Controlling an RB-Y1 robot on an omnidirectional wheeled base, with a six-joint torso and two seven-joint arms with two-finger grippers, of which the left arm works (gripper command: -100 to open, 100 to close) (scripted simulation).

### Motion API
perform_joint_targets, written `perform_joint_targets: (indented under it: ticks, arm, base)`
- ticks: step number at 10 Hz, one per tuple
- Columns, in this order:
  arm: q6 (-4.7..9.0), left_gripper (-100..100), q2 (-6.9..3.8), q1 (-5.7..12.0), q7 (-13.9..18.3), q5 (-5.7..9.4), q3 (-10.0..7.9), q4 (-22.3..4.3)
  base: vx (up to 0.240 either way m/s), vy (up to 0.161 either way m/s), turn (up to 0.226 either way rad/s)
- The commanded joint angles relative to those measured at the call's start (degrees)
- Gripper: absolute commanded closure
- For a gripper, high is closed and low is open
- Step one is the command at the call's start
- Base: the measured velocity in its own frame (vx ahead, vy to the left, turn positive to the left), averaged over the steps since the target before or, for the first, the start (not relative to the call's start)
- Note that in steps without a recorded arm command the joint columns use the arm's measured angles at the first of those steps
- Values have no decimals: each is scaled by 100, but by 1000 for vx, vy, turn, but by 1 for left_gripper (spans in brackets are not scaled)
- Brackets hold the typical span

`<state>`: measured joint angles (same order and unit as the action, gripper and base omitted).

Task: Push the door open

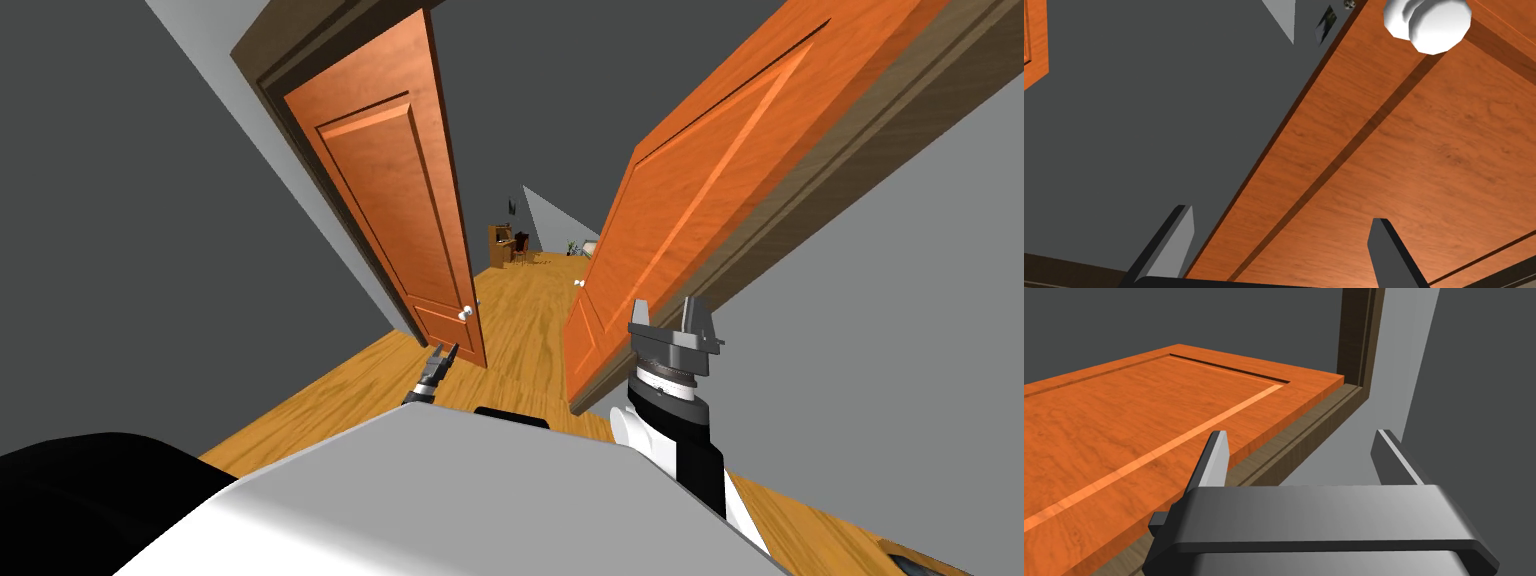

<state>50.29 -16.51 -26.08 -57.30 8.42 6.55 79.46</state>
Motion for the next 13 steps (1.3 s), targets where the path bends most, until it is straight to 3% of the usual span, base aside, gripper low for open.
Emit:
perform_joint_targets:
  ticks: [1,13]
  arm:
    - [100,-100,-96,-10,-221,22,37,-217]
    - [729,-100,-549,80,-1570,115,316,-1779]
  base:
    - [87,83,-102]
    - [71,81,-91]
